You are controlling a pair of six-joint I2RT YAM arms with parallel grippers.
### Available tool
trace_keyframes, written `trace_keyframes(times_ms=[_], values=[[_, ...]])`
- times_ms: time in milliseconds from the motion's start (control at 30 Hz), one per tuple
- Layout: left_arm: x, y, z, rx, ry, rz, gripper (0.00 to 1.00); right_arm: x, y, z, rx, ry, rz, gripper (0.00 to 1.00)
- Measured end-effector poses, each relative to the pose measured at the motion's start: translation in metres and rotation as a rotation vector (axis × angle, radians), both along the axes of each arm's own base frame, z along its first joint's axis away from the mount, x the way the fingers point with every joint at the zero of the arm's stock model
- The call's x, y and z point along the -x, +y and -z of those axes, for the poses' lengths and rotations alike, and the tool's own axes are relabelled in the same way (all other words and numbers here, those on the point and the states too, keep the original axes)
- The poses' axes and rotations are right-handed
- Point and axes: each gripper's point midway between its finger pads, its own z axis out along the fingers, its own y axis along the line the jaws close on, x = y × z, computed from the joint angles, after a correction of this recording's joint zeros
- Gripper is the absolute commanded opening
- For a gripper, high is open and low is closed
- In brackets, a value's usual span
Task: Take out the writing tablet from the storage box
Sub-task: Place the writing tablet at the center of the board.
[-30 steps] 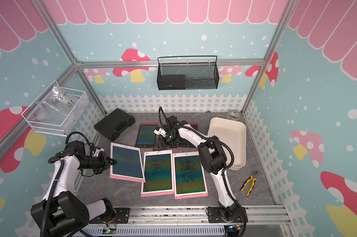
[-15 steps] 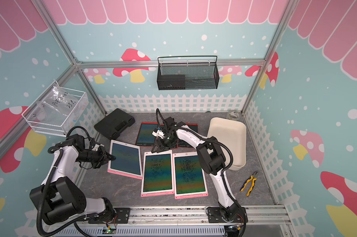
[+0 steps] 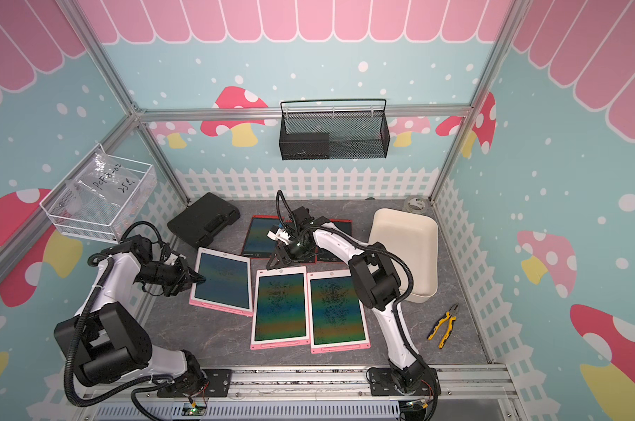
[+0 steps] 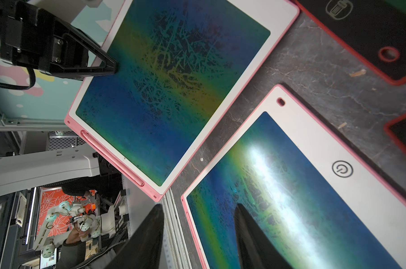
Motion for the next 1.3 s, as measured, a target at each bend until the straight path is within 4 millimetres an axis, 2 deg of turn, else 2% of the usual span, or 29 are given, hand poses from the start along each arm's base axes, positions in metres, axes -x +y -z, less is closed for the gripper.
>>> trace_keyframes(times_ms=[133, 233, 300, 700, 800, 967, 1300], values=[[0.004, 0.004, 0.005, 0.005, 0.018, -0.021, 0.17, -0.002, 0.01, 0.008, -0.044, 0.024, -0.032, 0.54], [0.003, 0.025, 0.007, -0.016, 0.007, -0.085, 0.16, 0.005, 0.015, 0.013, -0.064, 0.059, -0.059, 0.55], [0.002, 0.032, 0.01, -0.024, 0.012, -0.102, 0.16, 0.011, 0.018, 0.014, -0.071, 0.073, -0.074, 0.55], [-0.006, 0.037, 0.013, -0.042, -0.012, -0.104, 0.19, 0.039, 0.035, 0.011, -0.088, 0.087, -0.143, 0.55], [-0.005, 0.038, 0.013, -0.055, -0.014, -0.106, 0.2, 0.042, 0.037, 0.01, -0.096, 0.088, -0.154, 0.55], [0.003, 0.04, 0.015, -0.09, 0.005, -0.12, 0.28, 0.045, 0.039, 0.007, -0.115, 0.093, -0.169, 0.57], [0.01, 0.045, 0.021, -0.134, 0.046, -0.134, 0.29, 0.049, 0.04, 0.006, -0.126, 0.085, -0.187, 0.58]])
